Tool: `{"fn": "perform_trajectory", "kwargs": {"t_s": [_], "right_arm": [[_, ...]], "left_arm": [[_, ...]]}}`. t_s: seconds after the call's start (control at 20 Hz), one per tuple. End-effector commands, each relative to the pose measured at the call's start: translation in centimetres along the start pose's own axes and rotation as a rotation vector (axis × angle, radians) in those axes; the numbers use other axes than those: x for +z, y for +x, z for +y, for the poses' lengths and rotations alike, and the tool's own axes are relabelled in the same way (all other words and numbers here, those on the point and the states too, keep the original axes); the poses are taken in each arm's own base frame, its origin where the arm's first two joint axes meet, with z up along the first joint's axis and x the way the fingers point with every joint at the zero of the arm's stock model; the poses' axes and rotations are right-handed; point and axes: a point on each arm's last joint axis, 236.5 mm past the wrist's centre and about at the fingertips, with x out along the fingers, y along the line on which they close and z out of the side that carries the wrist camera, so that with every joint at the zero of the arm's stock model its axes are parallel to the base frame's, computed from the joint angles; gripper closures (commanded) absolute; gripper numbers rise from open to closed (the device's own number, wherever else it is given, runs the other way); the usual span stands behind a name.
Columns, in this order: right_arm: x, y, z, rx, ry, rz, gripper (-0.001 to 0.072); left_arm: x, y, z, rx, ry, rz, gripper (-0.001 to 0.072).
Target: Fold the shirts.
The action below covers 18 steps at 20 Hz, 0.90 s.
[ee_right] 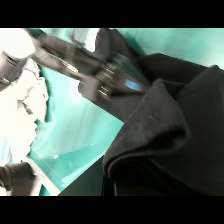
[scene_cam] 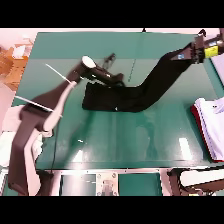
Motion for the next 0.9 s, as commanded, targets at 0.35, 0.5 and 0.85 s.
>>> {"fn": "perform_trajectory", "kwargs": {"t_s": [0.35, 0.5, 0.85], "right_arm": [[1.0, 22.0, 9.4, 0.101, 0.018, -0.101, 0.0698], [-1.7, 33.3, 10.3, 0.073, 0.039, -0.156, 0.0697], [-4.5, 34.4, 6.7, -0.036, -0.064, -0.006, 0.0157]], "left_arm": [[-5.4, -28.5, 14.9, 0.836, -0.038, 0.153, 0.0686], [-5.9, -29.0, 15.3, 0.825, -0.038, 0.173, 0.0686], [-6.1, -28.9, 15.2, 0.816, -0.018, 0.188, 0.0686]]}}
